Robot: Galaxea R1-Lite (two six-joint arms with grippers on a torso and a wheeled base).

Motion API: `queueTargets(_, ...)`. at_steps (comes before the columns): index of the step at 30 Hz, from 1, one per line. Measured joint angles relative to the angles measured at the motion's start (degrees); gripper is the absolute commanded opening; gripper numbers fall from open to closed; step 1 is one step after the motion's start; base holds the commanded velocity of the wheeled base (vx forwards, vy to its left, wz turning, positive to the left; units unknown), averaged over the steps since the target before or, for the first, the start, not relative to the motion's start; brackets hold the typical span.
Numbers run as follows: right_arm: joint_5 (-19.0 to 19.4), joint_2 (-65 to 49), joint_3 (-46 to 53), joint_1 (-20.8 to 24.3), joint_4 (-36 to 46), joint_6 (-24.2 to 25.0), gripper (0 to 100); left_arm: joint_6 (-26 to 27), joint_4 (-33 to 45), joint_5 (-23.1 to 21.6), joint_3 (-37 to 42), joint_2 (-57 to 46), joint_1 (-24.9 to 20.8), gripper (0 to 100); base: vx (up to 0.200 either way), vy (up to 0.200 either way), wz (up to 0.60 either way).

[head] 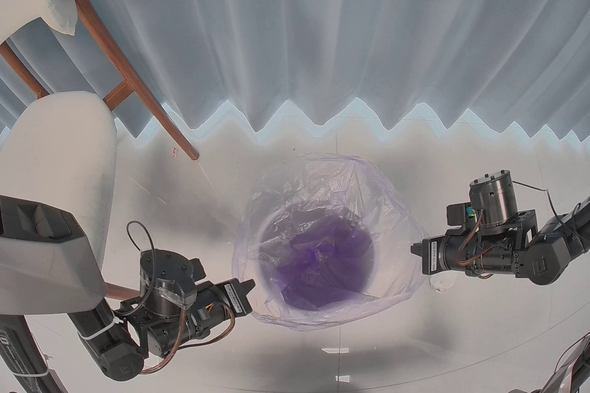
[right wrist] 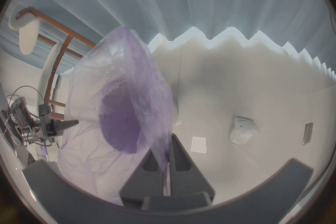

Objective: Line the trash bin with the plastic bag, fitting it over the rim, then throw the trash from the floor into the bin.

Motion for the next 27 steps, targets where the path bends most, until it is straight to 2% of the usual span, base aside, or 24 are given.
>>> queueTargets(5,0.00,1.33,2.62,-1.24,-4.39,1.23,0,2.15,-0.24,0.05,3.28,0.15,0.13,0,0.000,0.000,0.00)
queueTargets(16,0.43,4.33,9.26,-0.61,-10.68,1.13,0,3.13,-0.24,2.55,8.81,3.17,-5.18,0,0.000,0.000,0.00)
queueTargets(21,0.68,6.75,12.07,0.02,-16.29,0.99,0,7.18,-1.37,5.91,9.73,7.25,-6.12,0,0.000,0.000,0.00)
queueTargets(27,1.17,11.50,12.87,0.24,-23.47,1.13,0,11.51,-7.08,7.69,10.36,12.52,-5.77,0,0.000,0.000,0.00)
